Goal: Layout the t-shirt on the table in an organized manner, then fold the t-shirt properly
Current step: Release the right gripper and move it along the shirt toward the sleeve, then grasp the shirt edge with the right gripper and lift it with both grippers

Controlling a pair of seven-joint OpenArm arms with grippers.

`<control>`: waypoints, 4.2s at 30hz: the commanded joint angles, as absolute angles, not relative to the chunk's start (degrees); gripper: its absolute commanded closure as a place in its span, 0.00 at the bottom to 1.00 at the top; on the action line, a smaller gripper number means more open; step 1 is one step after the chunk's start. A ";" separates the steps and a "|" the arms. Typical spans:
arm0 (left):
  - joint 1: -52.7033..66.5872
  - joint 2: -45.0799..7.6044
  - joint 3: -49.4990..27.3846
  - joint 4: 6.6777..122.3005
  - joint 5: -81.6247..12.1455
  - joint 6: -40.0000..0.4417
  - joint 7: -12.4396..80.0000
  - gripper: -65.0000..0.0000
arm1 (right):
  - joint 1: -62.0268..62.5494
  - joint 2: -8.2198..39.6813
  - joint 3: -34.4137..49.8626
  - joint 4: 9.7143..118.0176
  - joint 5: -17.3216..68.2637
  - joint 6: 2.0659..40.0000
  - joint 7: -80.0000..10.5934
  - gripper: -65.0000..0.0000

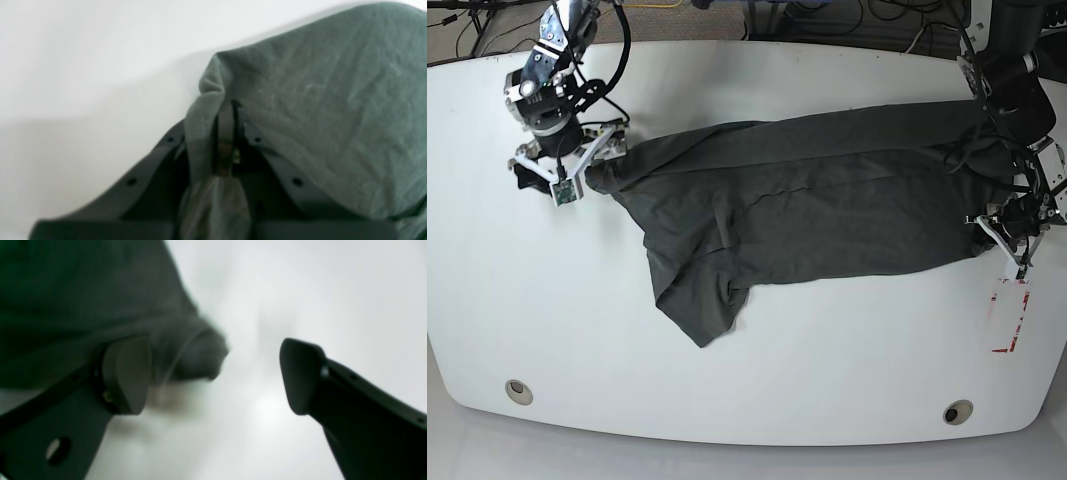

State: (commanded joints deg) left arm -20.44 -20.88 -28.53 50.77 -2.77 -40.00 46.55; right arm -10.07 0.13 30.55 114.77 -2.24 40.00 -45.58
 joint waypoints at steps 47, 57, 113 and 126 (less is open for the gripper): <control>-20.18 -20.62 -28.62 56.48 -2.68 -40.00 46.99 1.00 | 25.71 -0.48 30.46 56.31 -2.15 40.00 -29.41 0.19; -20.18 -20.70 -28.53 56.66 -2.68 -40.00 46.99 1.00 | 25.27 0.66 30.46 53.93 -2.15 40.00 -26.77 0.31; -50.42 -15.87 -30.46 89.71 -2.59 -36.88 60.79 1.00 | 48.31 14.81 11.30 86.90 -1.71 40.00 -56.75 1.00; -67.65 -17.19 -25.71 88.48 -2.59 -36.18 61.32 1.00 | 67.21 17.01 8.48 86.90 -2.07 40.00 -64.92 1.00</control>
